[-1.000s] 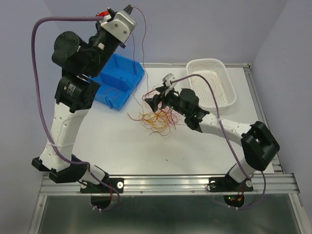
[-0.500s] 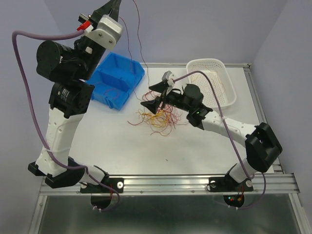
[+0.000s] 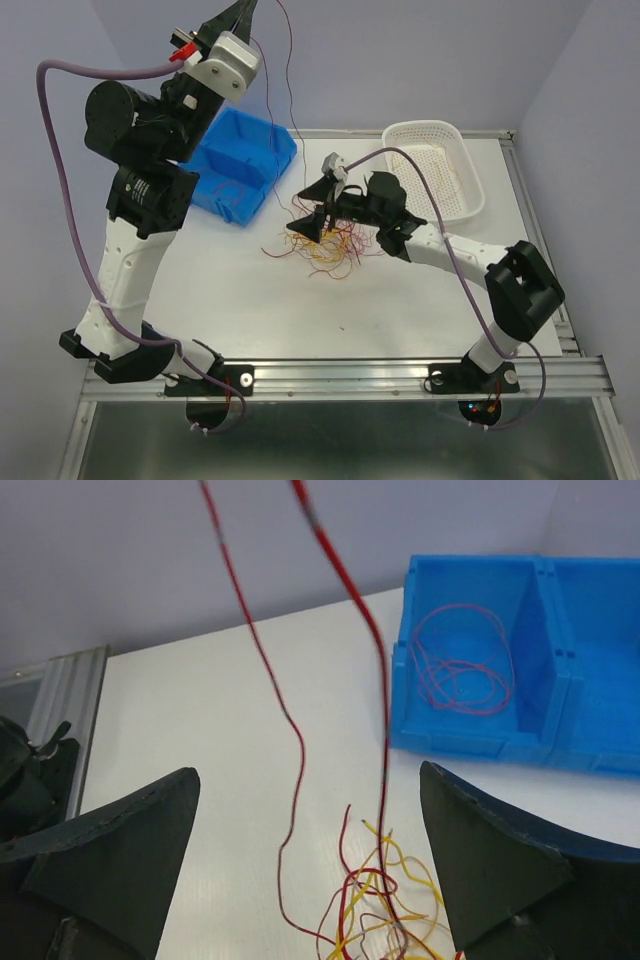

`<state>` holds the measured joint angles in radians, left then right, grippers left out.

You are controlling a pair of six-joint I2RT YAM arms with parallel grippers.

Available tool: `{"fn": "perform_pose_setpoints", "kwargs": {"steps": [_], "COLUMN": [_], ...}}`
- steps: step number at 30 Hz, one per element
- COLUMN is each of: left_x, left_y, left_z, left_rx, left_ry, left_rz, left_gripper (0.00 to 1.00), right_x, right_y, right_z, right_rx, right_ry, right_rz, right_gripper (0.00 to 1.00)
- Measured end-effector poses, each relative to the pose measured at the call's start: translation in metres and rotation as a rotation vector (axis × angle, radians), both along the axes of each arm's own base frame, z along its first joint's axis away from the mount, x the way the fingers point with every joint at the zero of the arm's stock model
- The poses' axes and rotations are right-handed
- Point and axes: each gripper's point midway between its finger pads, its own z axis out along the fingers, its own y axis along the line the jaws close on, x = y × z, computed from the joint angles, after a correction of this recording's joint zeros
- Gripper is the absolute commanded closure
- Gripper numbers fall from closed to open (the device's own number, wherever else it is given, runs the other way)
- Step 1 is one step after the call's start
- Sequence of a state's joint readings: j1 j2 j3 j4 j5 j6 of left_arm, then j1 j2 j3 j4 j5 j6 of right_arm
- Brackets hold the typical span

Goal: Untangle the cables
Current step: Untie the cable.

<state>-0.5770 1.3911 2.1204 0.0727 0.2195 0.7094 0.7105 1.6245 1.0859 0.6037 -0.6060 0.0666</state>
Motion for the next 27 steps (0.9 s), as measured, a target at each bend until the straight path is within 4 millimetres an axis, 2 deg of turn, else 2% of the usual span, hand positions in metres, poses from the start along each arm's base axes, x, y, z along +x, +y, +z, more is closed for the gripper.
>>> {"fn": "perform_pose_setpoints", "kwargs": {"steps": [2,4,6,7,8,9,10,16,17,20,22,25,26,27], "left_x": [0.001,0.003,0.004,0.006,0.008,0.011,0.013,0.039,0.047,0.089,0.118,0.161,0.18,0.187], "left_y": [-0.001,-0.001,-0.002,-0.003,-0.004,-0.006,-0.008,-0.024,-0.021,0.012,0.047,0.104,0.122,0.132], "left_z": [0.0,-0.001,-0.002,-0.002,-0.003,-0.004,-0.004,-0.011,-0.014,-0.027,-0.038,-0.065,-0.083,-0.093], "left_rx": [0.0,0.0,0.0,0.002,0.003,0.005,0.005,0.017,0.009,-0.049,-0.073,-0.125,-0.144,-0.151], "left_ry": [0.001,0.002,0.004,0.006,0.008,0.011,0.011,0.03,0.042,0.101,0.14,0.225,0.273,0.297], "left_rz": [0.0,0.002,0.003,0.003,0.002,0.003,0.003,0.003,0.042,0.223,0.328,0.449,0.477,0.494], "left_gripper": [1.0,1.0,1.0,1.0,1.0,1.0,1.0,1.0,1.0,1.0,1.0,1.0,1.0,1.0], "right_x": [0.004,0.008,0.007,0.006,0.005,0.004,0.005,0.003,0.003,0.001,-0.001,-0.005,-0.007,-0.008], "right_y": [0.005,0.012,0.02,0.024,0.027,0.03,0.031,0.034,0.033,0.03,0.027,0.022,0.02,0.018], "right_z": [-0.012,-0.017,-0.019,-0.019,-0.019,-0.018,-0.017,-0.011,-0.01,-0.007,0.009,0.051,0.07,0.097], "right_rx": [-0.018,-0.027,-0.03,-0.03,-0.031,-0.03,-0.029,-0.032,-0.035,-0.062,-0.065,-0.035,-0.021,0.003], "right_ry": [0.029,0.04,0.047,0.048,0.048,0.052,0.051,0.062,0.066,0.093,0.093,0.061,0.047,0.018], "right_rz": [-0.011,-0.022,-0.015,-0.008,-0.003,0.002,0.003,0.009,0.009,0.0,-0.005,-0.005,-0.005,-0.01], "right_gripper": [0.08,0.18,0.23,0.31,0.46,0.64,0.99,1.0,0.99,0.99,0.99,0.99,0.99,0.99]}}
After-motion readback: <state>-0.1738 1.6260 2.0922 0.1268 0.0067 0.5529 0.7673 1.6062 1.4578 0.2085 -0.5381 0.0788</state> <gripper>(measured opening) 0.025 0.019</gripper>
